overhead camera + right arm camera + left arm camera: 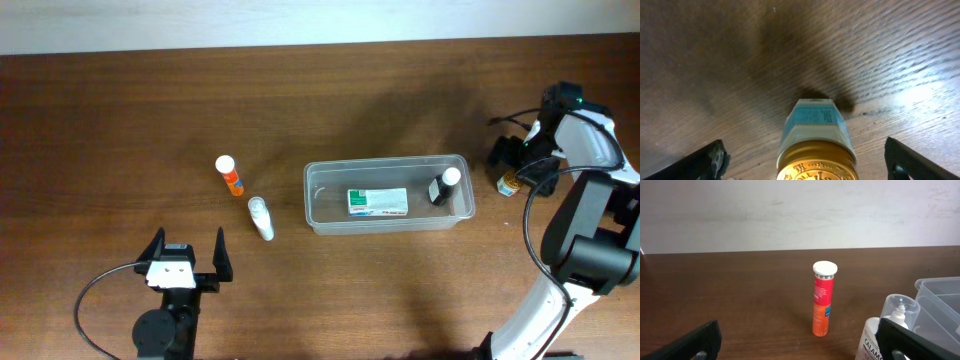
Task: Pack container
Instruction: 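Move the right gripper to the amber jar and grasp it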
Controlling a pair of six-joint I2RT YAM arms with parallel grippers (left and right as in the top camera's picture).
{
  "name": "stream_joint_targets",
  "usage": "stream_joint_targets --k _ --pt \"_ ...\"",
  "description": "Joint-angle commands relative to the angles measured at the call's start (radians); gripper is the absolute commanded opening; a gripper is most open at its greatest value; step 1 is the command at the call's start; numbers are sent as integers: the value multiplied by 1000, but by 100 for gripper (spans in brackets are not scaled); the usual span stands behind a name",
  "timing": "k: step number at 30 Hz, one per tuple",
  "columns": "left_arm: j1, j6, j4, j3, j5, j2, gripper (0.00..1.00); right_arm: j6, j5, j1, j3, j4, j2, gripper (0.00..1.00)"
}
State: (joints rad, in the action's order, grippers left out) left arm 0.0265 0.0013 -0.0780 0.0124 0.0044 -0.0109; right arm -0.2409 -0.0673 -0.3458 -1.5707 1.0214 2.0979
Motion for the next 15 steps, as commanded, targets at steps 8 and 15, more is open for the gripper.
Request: stream_joint_targets --k 8,15 --pt "-4 15 -3 -3 15 5 99 -11 20 7 28 -37 3 80" --pt "-4 15 -3 -3 15 5 99 -11 21 7 30 -43 3 70"
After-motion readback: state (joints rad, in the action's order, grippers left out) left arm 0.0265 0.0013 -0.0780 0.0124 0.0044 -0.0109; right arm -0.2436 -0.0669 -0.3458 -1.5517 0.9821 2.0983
